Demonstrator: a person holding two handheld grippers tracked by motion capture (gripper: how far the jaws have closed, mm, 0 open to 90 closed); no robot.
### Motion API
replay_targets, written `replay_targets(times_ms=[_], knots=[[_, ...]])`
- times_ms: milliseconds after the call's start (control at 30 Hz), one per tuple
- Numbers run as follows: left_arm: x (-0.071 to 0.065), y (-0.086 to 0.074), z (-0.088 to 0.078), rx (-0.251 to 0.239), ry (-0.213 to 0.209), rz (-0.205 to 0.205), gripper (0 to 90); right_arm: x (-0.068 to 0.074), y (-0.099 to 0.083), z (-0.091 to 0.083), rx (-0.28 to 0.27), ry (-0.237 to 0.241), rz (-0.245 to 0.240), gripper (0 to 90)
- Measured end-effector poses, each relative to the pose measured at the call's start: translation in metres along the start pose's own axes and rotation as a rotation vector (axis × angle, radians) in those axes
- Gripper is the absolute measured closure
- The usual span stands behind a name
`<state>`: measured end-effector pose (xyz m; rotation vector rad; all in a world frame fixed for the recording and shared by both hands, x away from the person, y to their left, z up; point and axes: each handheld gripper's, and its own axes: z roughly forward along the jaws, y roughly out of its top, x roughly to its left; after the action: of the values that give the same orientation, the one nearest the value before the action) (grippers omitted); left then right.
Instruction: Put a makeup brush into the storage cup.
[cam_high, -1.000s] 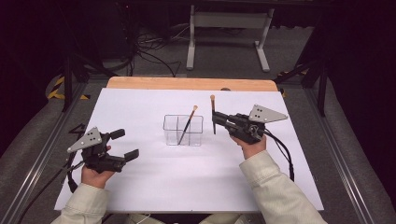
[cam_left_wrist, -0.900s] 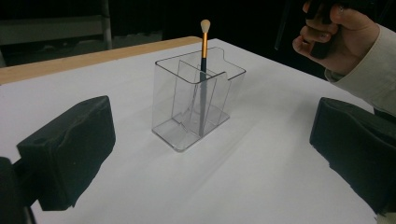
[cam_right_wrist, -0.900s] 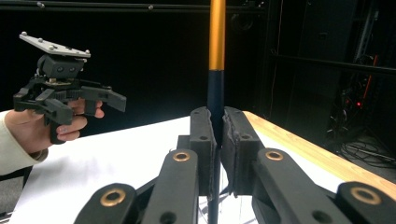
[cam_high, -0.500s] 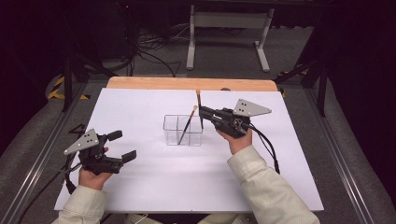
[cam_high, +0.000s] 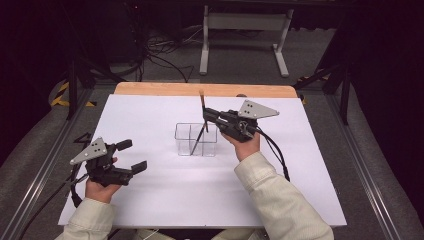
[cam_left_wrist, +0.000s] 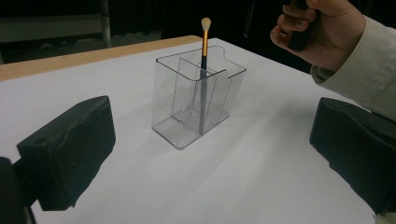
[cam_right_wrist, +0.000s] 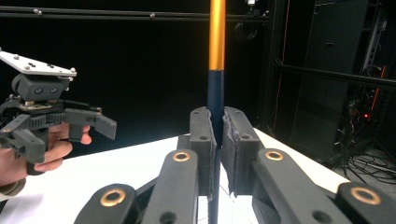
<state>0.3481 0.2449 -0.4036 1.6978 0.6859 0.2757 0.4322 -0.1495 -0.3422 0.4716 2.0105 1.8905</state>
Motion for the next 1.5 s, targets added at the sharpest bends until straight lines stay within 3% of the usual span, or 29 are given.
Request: replay_targets(times_ms=[800,1167,1500], knots=[[0.001,0.000,0.000,0.000,-0.007,0.001,0.9,-0.005,-0.005,0.030,0.012,-0.016,0.011,83.0],[0.001,-0.001,0.001,0.003,-0.008,0.002,0.9,-0.012,-0.014,0.039,0.014,-0.039,0.047,83.0],[0.001,-0.001,0.000,0.002,-0.010,0.002,0.9,-0.014,-0.025,0.047,0.062,-0.039,0.068,83.0]])
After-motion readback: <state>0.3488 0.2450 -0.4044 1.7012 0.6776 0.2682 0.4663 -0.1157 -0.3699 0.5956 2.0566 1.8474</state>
